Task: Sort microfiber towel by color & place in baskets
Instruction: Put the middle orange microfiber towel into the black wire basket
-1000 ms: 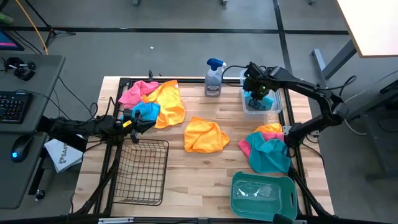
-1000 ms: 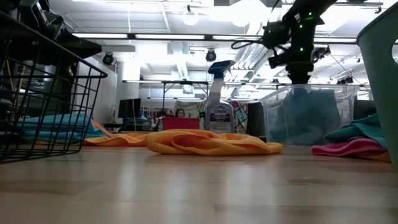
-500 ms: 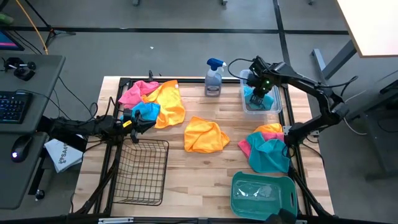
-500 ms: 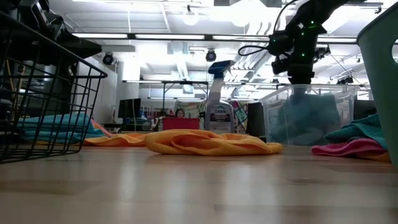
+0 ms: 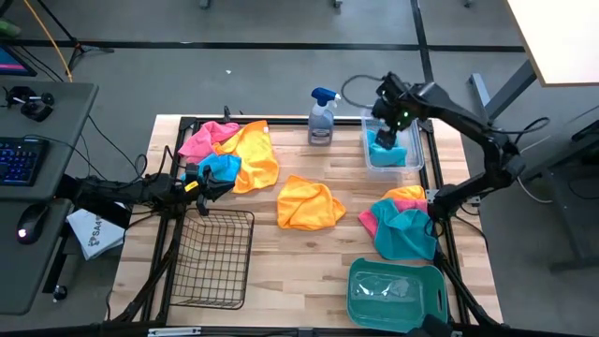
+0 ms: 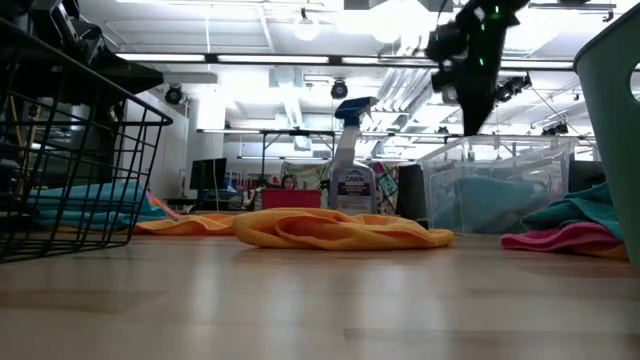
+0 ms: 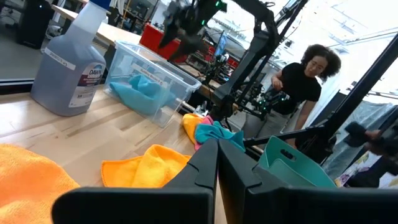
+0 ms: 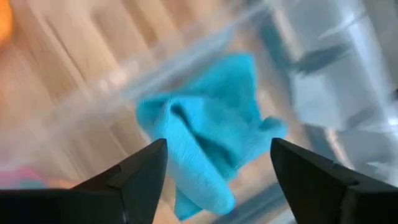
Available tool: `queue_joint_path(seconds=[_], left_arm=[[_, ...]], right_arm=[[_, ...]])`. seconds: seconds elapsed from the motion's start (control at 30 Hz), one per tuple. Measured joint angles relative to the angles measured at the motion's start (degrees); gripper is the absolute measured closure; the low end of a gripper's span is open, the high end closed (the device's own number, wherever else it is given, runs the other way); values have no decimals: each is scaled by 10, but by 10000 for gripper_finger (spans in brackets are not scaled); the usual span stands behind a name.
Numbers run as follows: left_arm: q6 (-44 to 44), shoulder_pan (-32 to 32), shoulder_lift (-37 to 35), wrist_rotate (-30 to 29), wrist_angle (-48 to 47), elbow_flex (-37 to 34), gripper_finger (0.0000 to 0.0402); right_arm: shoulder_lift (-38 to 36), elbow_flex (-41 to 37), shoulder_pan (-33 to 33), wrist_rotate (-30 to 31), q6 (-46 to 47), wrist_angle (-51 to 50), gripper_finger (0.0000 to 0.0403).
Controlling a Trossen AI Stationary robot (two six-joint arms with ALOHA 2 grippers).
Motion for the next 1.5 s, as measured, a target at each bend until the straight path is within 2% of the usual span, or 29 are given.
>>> queue_joint_path(seconds=[0.07, 0.17, 0.23, 0.3, 0.4, 0.5, 0.7, 0.97, 1.07, 1.33, 1.5], left_arm=[[0, 0, 0, 0, 0, 0, 402], [0, 0, 0, 0, 0, 0, 401], [0, 0, 0, 0, 0, 0, 402], [0, 0, 0, 0, 0, 0, 401], [0, 0, 0, 0, 0, 0, 402], [0, 0, 0, 0, 0, 0, 401], [0, 0, 0, 0, 0, 0, 401], [0, 0, 0, 0, 0, 0, 402], [0, 0, 0, 0, 0, 0, 401], [0, 0, 0, 0, 0, 0, 401], [0, 0, 0, 0, 0, 0, 401]], right_arm=[[0, 44, 5, -31, 29, -9, 113], [-1, 101, 27, -144, 115, 6, 112], [-1, 124, 65, -204, 164, 31, 112], [-1, 133, 125, -211, 183, 60, 112], [2, 121, 230, -179, 179, 106, 112], [17, 89, 323, -117, 177, 155, 112], [89, 43, 420, -48, 191, 203, 111], [226, 35, 447, 24, 171, 226, 112], [263, 35, 447, 32, 166, 252, 112], [324, 35, 447, 53, 136, 335, 112], [348, 35, 447, 47, 136, 344, 112]])
